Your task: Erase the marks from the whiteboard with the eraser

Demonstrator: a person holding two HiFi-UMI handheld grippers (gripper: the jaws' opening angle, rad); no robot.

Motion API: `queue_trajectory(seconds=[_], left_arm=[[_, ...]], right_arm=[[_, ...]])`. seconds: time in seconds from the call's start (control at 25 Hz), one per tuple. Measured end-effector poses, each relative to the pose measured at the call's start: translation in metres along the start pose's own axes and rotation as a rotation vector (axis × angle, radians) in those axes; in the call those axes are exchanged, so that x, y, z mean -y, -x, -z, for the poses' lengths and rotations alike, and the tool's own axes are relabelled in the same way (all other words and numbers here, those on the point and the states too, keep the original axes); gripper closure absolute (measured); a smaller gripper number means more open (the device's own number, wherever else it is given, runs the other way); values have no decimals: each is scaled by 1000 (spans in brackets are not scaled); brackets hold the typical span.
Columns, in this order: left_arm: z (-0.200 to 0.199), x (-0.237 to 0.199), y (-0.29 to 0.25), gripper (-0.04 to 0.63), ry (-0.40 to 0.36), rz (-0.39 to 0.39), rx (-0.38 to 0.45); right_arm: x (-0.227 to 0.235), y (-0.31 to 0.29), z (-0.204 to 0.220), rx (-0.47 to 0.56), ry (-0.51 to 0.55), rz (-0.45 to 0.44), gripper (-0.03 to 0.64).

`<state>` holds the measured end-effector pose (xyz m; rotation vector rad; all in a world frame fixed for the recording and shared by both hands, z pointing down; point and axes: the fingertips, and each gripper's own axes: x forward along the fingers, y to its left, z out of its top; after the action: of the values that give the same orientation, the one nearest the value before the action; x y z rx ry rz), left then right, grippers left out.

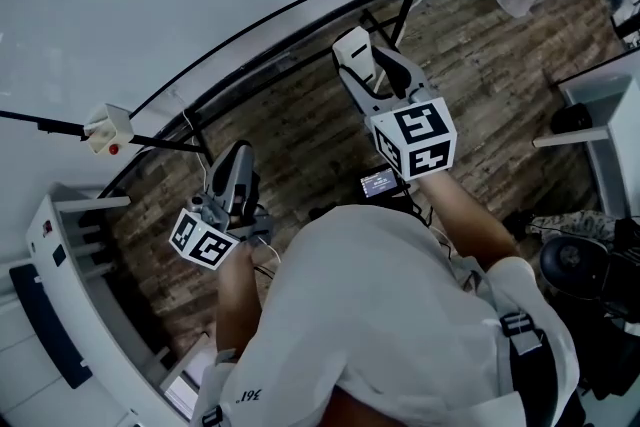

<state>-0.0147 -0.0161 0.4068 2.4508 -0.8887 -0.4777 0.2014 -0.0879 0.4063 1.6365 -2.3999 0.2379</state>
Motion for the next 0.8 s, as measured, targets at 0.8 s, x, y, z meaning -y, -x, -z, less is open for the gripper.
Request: queue_trajectory(seconds=[0.8], left_arm=[[10, -2, -15, 588, 16, 2, -14]], right_arm=[[-3, -7, 5, -8, 27, -35, 377]])
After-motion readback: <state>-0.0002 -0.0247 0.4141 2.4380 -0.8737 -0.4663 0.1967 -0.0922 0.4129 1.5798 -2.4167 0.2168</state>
